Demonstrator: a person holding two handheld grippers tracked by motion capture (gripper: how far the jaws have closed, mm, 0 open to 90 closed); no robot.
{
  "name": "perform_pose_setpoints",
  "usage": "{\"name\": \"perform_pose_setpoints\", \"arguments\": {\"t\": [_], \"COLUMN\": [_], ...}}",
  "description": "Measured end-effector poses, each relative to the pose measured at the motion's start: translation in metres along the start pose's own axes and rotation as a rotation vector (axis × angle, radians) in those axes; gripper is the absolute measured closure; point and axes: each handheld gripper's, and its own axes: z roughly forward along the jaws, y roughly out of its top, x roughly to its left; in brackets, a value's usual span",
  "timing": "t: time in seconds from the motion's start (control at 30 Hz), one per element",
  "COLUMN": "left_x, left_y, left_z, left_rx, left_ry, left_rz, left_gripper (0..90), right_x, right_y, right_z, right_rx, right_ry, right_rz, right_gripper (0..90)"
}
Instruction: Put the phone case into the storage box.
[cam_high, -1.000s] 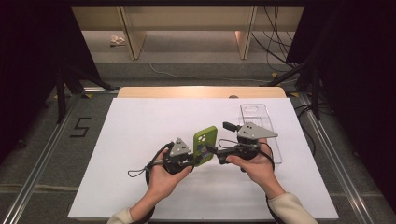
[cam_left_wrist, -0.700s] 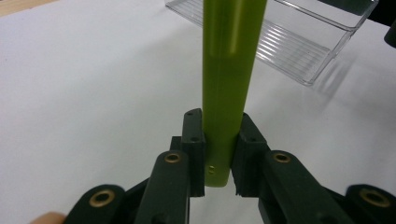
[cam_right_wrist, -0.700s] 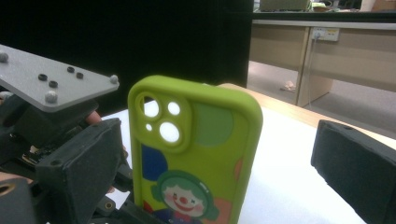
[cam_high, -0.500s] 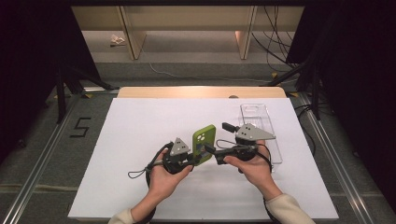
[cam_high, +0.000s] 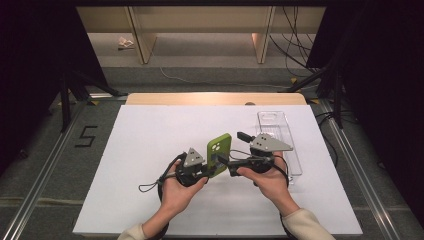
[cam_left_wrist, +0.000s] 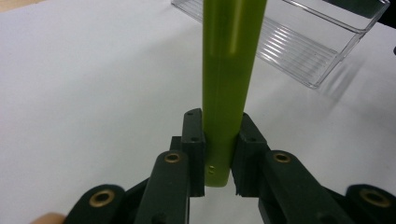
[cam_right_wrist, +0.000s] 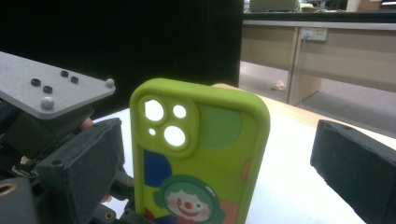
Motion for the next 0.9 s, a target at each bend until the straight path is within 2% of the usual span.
{"name": "perform_pose_setpoints", "arguments": {"t": [0.7,0.9], "left_x": [-0.006,-0.009], "left_y": [0.0,0.0], "left_z": [0.005,0.005], "left_rx": [0.01,0.013], "left_ry": [0.011,0.015], "left_rz": [-0.001,0.011], "left_gripper": [77.2,77.2], "right_x": [0.01,0.011], "right_y": [-0.002,-0.005], "right_z": [0.007,0.009], "right_rx": [-0.003,0.007], "right_ry": [-0.038,-0.049], "right_rz": [0.003,0.01], "right_gripper": [4.2,4.4]}}
